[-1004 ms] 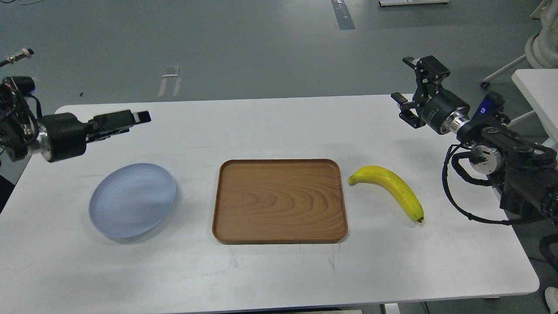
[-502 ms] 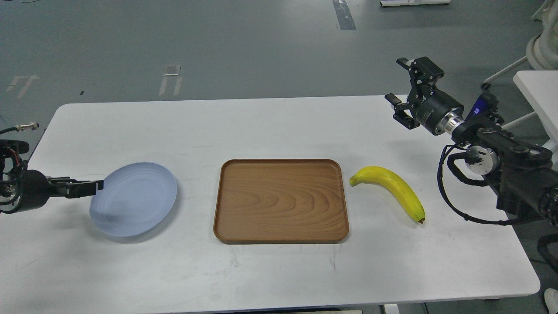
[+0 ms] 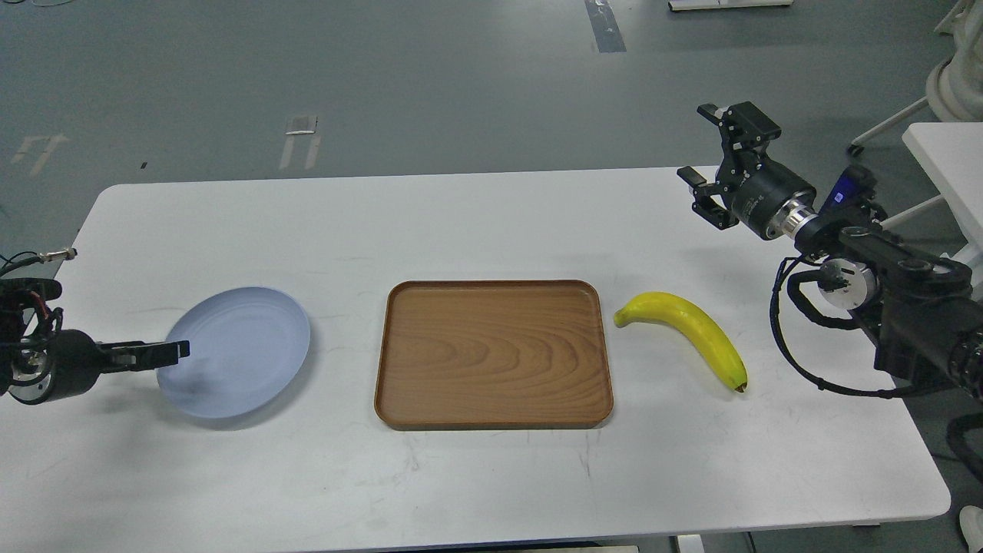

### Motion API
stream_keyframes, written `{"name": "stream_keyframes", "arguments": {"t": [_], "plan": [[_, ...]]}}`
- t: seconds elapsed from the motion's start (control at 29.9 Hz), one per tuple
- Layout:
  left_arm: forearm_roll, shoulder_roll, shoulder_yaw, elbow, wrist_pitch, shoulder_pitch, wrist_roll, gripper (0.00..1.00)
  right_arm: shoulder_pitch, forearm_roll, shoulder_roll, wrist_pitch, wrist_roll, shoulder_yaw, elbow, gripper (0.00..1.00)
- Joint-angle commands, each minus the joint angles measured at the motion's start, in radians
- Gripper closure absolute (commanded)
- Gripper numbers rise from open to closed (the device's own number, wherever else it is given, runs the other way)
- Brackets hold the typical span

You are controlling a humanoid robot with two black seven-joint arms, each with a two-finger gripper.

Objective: Place banana on plate with both arms
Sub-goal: 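Grasp the light blue plate's rim with the left gripper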

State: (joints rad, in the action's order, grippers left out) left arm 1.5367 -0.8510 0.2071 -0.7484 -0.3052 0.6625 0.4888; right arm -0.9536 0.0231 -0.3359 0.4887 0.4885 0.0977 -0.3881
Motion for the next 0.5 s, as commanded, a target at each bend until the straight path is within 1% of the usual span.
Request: {"name": "stream_keyframes", "arguments": {"t": [0.0,0.03,0.07,0.1,0.13,0.17,0.2,0.47], "plan": [[-0.004,0.006,0.0,0.001,0.0,-0.001,0.0,0.38,-0.001,0.0,0.0,0.0,0.0,0.0,0.0,0.0],[-0.004,0.006,0.0,0.001,0.0,-0.001,0.0,0.47,-0.001,0.0,0.0,0.0,0.0,0.0,0.0,0.0],[-0.003,0.006,0.0,0.001,0.0,-0.001,0.0,0.6,-0.001,0.0,0.0,0.0,0.0,0.0,0.0,0.0],[-0.004,0.006,0.0,0.001,0.0,-0.001,0.0,0.69,-0.001,0.0,0.0,0.0,0.0,0.0,0.0,0.0],[-0.004,0.007,0.0,0.001,0.0,-0.001,0.0,0.89,-0.001,0.0,0.0,0.0,0.0,0.0,0.0,0.0],[-0.004,0.007,0.0,0.001,0.0,-0.001,0.0,0.99,-0.001,0.0,0.0,0.0,0.0,0.0,0.0,0.0],[-0.004,0.007,0.0,0.001,0.001,-0.001,0.0,1.0,0.001,0.0,0.0,0.0,0.0,0.0,0.0,0.0],[-0.009,0.006,-0.002,0.001,0.003,0.003,0.0,1.0,0.007,0.0,0.0,0.0,0.0,-0.001,0.0,0.0]]}}
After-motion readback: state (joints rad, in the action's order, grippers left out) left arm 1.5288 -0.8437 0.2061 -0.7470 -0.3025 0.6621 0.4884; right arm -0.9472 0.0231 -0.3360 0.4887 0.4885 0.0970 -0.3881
